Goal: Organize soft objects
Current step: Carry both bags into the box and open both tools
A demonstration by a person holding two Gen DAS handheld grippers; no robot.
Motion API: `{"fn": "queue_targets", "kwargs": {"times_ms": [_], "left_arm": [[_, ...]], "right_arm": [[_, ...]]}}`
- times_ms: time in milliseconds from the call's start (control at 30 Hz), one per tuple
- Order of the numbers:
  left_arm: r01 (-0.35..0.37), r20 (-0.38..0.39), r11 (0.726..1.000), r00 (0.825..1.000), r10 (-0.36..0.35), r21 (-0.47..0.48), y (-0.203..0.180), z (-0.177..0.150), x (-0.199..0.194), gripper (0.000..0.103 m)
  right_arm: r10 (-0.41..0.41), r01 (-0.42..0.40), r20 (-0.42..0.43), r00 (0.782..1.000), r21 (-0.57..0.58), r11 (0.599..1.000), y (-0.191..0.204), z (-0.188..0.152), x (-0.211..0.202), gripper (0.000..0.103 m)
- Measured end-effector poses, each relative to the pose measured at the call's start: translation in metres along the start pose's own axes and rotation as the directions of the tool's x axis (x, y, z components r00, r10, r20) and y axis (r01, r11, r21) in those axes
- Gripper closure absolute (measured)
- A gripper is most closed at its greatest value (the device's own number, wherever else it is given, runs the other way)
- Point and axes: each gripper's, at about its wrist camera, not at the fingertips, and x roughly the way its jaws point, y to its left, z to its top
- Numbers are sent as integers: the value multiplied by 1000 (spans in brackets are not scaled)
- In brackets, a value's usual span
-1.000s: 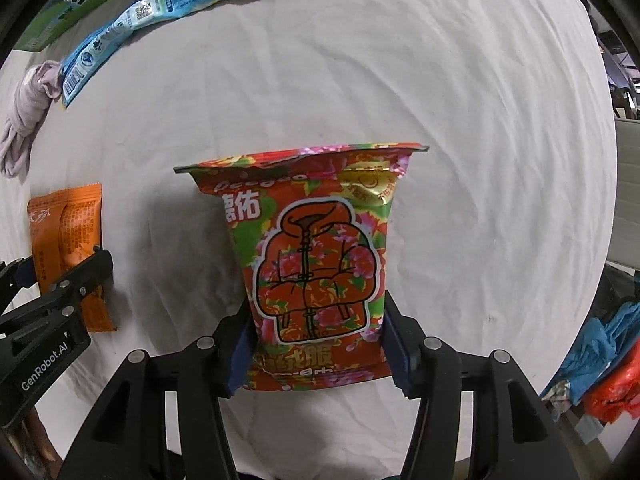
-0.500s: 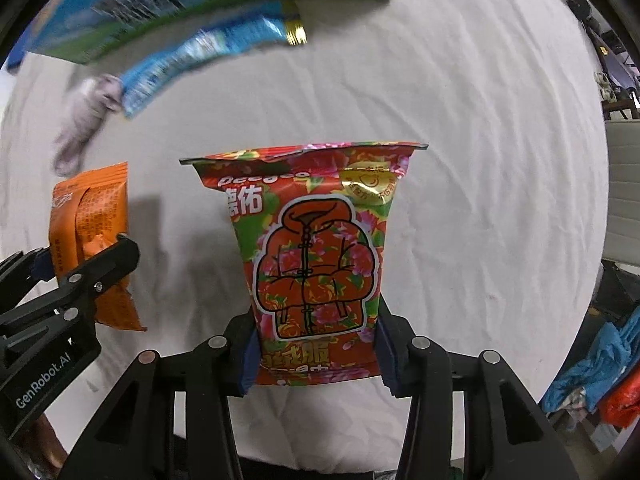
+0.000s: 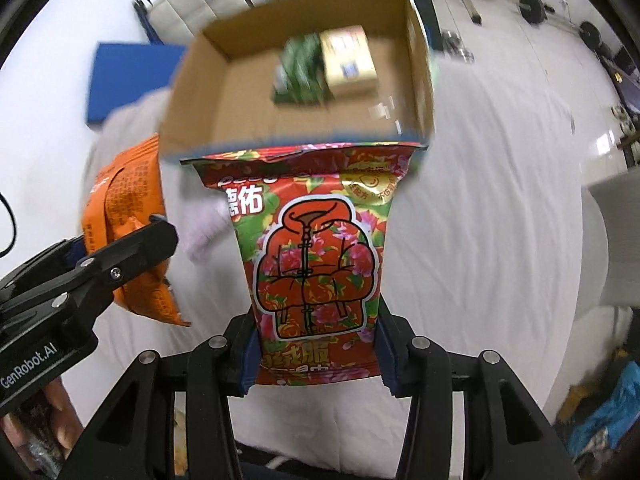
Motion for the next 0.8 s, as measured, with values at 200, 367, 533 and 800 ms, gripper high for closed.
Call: {"fn": "queue_targets", "kwargs": {"times_ms": [200, 367, 533, 800], "left_arm": [[-23, 33, 1000, 999, 23, 9, 13, 63, 6, 56], [-48, -18, 999, 999, 48, -6, 34, 106, 39, 56], [-70, -105, 997, 992, 66, -36, 59, 146, 89, 56], [-119, -208, 992, 972, 108, -42, 81, 184, 156, 56]], "right_arm": [[-36, 37, 70, 997, -14, 999, 0, 69, -22, 54], [-77, 77, 43, 996, 8, 997, -10, 112, -2, 54], [-101, 103, -32, 994, 59, 993, -32, 155, 46, 54], [-165, 176, -185, 969, 45, 983, -41, 166, 121, 54]]}}
